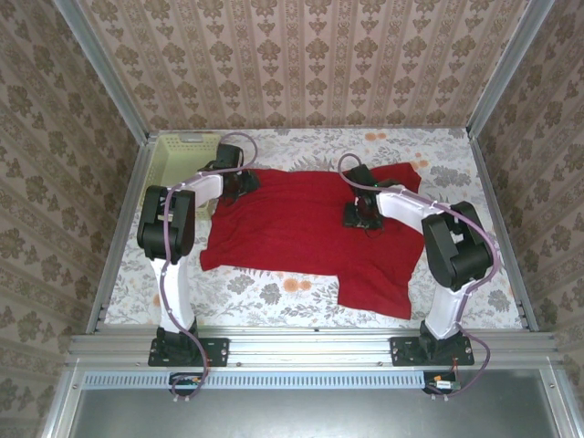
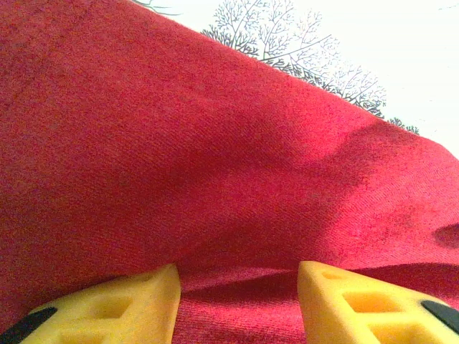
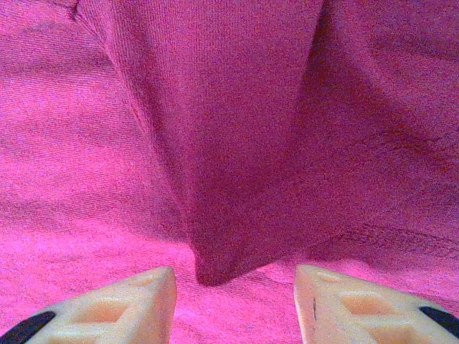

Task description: Fold the inside-out t-shirt

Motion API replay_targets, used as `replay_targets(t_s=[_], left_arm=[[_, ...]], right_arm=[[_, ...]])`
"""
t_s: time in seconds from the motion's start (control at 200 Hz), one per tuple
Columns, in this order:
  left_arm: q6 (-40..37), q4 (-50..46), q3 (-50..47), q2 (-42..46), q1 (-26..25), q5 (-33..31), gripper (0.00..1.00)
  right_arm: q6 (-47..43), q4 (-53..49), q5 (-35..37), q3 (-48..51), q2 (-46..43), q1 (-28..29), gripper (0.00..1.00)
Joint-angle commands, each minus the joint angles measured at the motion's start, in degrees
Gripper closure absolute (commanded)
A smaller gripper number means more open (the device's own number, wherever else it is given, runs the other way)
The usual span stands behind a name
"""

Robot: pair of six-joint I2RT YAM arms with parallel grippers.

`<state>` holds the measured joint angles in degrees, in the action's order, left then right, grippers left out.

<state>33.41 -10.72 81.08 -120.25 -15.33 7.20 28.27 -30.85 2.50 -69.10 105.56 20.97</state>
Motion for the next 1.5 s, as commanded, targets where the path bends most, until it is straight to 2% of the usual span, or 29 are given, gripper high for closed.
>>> replay_targets(t_s=[0.0,0.295,0.48,0.62,0.84,0.91,1.1,1.165,1.29,1.495], left_arm=[[-0.50,-4.77,-0.57,0.63,0.09,-1.40,0.52],[-0.37,-4.48,-0.83,0.56,0.04,-1.23,0.52],[-0.27,-4.40,-0.99,0.68,0.04,-1.09,0.52],[-0.18,-4.39,-1.01,0.67,-0.04,-0.96,0.52],[-0.12,-4.31,-0.97,0.36,-0.05,-0.79,0.52],[-0.03,-4.26,-1.01,0.36,-0.04,-0.79,0.52],[-0.28,-4.60,-1.05,0.54,0.00,-0.87,0.52],[-0.36,-4.66,-1.01,0.64,-0.06,-0.89,0.52],[-0.25,-4.75,-1.09,0.71,-0.05,-0.96,0.52],[-0.37,-4.92,-1.22,1.04,0.02,-1.00,0.52]], right_arm=[[0.83,-0.09,0.90,-2.30,1.65,0.43,0.54],[-0.08,-0.69,4.55,-3.98,3.21,2.78,0.80],[-0.37,-1.38,5.72,-5.24,3.95,4.33,0.91],[-0.73,-2.44,7.22,-6.58,4.78,6.10,0.95],[0.17,-4.30,9.50,-8.75,7.00,10.28,0.96],[0.55,-4.62,9.62,-8.77,7.50,11.04,0.94],[-0.22,-5.45,8.43,-6.66,3.03,11.52,0.69],[-0.81,-5.62,8.56,-5.49,-0.37,10.42,0.65],[-2.50,-6.00,9.10,-4.38,-4.51,5.37,0.63],[-4.08,-7.30,10.06,-3.94,-2.50,-5.09,0.55]])
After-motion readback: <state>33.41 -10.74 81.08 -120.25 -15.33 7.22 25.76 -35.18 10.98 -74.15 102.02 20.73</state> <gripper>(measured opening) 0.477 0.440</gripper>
